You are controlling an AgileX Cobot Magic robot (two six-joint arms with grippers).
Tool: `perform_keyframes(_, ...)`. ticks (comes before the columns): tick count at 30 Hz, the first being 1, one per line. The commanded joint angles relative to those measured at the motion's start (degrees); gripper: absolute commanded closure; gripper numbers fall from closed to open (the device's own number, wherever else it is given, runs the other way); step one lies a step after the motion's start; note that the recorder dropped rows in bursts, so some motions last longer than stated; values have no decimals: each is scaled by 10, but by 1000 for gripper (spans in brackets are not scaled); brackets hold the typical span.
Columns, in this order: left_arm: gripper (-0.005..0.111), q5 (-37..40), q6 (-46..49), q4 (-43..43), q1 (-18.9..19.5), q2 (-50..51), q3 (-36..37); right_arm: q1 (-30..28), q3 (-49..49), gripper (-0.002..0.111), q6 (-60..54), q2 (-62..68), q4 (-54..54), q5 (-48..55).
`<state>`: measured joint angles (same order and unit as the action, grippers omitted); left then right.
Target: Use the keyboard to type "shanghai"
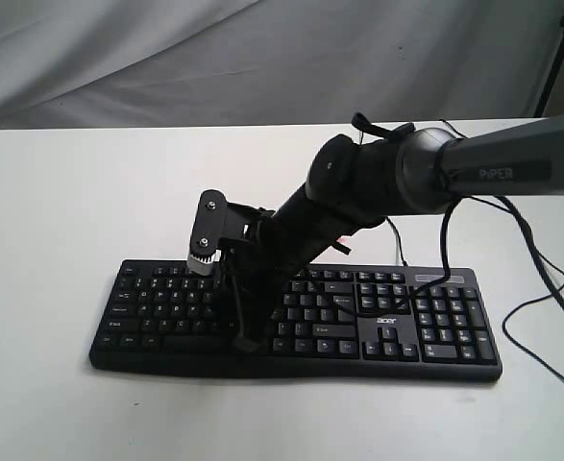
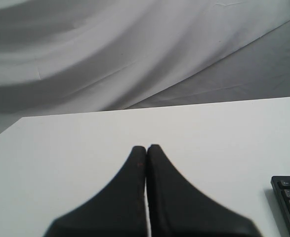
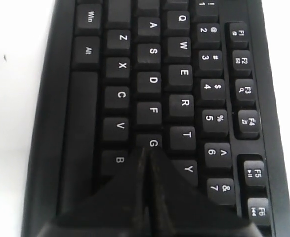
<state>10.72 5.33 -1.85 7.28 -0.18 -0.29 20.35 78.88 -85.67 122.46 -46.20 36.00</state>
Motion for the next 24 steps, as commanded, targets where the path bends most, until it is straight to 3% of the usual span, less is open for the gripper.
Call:
perform_keyframes(1, 106, -2, -2, 0, -2, 2, 3, -4, -1, 108, -4, -1, -5, 2)
perform_keyframes(24, 106, -2, -2, 0, -2, 2, 3, -4, -1, 108, -11, -2, -5, -6)
